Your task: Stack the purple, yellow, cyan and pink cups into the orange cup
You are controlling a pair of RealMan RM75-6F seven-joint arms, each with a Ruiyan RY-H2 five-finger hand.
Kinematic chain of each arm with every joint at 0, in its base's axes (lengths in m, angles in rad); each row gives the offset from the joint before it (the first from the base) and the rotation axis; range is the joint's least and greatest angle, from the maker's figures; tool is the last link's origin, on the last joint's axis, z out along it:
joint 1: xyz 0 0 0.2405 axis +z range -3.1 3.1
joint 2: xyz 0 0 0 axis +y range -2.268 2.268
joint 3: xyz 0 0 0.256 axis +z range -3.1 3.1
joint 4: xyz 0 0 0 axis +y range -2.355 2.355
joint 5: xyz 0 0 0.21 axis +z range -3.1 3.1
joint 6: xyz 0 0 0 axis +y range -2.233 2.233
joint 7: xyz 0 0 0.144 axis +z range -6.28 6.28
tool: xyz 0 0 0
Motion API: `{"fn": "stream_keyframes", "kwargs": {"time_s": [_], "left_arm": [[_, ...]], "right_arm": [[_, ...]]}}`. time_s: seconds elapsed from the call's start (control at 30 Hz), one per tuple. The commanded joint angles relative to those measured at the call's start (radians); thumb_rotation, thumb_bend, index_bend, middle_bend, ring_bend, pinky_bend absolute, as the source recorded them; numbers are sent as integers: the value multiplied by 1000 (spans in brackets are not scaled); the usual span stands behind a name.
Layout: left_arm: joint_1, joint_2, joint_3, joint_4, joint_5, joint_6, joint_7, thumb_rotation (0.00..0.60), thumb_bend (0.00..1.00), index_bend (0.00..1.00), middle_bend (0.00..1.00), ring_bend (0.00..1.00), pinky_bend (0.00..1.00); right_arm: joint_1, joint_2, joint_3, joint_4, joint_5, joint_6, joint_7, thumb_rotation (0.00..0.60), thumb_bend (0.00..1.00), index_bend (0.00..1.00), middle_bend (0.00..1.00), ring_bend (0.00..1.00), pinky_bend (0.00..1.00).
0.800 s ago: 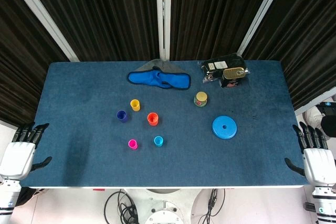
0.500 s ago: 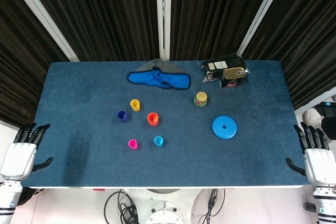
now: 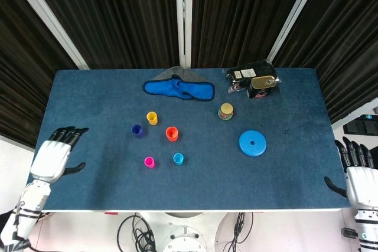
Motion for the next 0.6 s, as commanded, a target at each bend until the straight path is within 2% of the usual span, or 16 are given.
{"fn": "stream_keyframes", "kwargs": {"time_s": [0.03, 0.33, 0.6], "left_arm": [[-109, -36, -60, -23, -57, -115, 38, 600, 152, 174, 222, 146, 204], [-269, -149, -118, 34, -222, -307, 20, 600, 152, 174, 225, 145, 204], [-359, -275, -137, 159, -348, -349, 78, 600, 152, 174, 225, 146, 204]], "right_arm": [[-7, 4, 3, 4, 1, 10, 10, 600, 124, 0, 0, 0, 0], [-18, 17, -1, 10, -8, 23, 41, 600, 124, 0, 0, 0, 0], [-30, 38, 3, 3, -14, 44, 61, 600, 124, 0, 0, 0, 0]]}}
